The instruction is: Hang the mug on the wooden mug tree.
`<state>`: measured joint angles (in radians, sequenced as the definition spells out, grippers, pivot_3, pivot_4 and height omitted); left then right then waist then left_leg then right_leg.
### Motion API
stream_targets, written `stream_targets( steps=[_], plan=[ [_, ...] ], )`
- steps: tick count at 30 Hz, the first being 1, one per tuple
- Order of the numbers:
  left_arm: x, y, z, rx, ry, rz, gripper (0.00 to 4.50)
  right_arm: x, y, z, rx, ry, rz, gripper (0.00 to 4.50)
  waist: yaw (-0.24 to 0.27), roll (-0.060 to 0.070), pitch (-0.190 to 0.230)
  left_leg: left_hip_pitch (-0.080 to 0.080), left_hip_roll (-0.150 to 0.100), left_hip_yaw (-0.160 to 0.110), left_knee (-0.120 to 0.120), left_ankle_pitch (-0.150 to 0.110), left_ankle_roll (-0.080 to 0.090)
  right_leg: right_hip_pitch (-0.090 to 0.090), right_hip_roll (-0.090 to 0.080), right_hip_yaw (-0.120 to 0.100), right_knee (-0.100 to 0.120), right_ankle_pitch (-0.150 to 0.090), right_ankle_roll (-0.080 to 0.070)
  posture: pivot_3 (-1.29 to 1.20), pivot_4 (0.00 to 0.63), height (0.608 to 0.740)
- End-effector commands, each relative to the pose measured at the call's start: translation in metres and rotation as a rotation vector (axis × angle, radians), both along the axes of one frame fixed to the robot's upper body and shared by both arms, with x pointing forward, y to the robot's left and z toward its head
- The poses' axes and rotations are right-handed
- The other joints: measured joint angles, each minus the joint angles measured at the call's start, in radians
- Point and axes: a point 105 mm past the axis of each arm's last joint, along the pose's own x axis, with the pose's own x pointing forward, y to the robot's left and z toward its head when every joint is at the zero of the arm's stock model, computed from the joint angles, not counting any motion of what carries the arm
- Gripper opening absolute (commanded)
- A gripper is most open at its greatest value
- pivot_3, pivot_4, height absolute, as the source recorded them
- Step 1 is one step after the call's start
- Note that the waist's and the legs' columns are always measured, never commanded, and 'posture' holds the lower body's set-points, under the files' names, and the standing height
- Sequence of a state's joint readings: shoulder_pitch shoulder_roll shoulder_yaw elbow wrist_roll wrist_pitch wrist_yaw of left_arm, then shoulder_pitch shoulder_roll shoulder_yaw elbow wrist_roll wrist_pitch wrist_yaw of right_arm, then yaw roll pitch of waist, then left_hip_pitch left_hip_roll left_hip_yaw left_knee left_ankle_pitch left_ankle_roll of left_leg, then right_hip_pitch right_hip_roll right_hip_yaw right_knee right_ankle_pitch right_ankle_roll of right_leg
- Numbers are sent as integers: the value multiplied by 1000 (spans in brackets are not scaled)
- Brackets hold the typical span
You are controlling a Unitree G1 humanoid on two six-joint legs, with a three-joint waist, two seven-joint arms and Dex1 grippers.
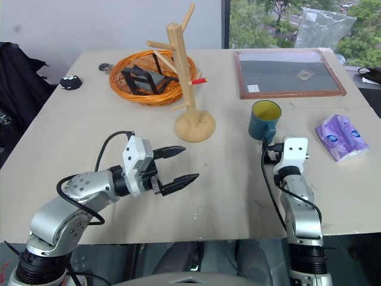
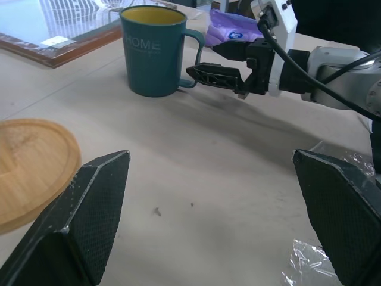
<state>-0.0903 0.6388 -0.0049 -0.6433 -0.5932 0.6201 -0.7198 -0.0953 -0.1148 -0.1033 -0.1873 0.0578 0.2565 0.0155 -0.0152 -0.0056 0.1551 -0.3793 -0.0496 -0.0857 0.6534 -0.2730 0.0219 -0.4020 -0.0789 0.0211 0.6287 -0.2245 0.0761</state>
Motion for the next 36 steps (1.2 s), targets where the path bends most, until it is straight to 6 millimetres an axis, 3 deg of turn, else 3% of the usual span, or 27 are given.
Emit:
stream_targets(
  steps=[1,24,26,33,36],
  plan=[
    [-5,-5,11,-6,-48,-26,4500,2,-9,10,-12,-41,-67,4480,0,0,0,0,0,0,0,0,0,0,0,0,0,0,0,0,150,740],
    [-5,-6,14,-12,-73,-7,4500,26,-1,12,16,-66,-133,4480,-2,0,0,0,0,2,0,1,-1,-3,1,3,5,0,0,0,150,740],
    [-6,-6,14,-12,-74,-6,4500,28,-1,13,13,-74,-124,3683,-2,0,0,0,0,2,0,1,-1,-4,1,3,6,0,-1,0,150,740],
    [-5,-3,15,-6,-86,12,4500,35,4,15,31,-114,-38,115,-4,0,0,0,0,3,0,1,-1,-4,1,4,7,0,-1,0,150,740],
    [-4,-2,15,-3,-90,17,4500,38,0,18,31,-133,-16,45,-4,0,0,0,0,3,0,1,-1,-5,1,4,7,0,-1,0,150,740]
  ],
)
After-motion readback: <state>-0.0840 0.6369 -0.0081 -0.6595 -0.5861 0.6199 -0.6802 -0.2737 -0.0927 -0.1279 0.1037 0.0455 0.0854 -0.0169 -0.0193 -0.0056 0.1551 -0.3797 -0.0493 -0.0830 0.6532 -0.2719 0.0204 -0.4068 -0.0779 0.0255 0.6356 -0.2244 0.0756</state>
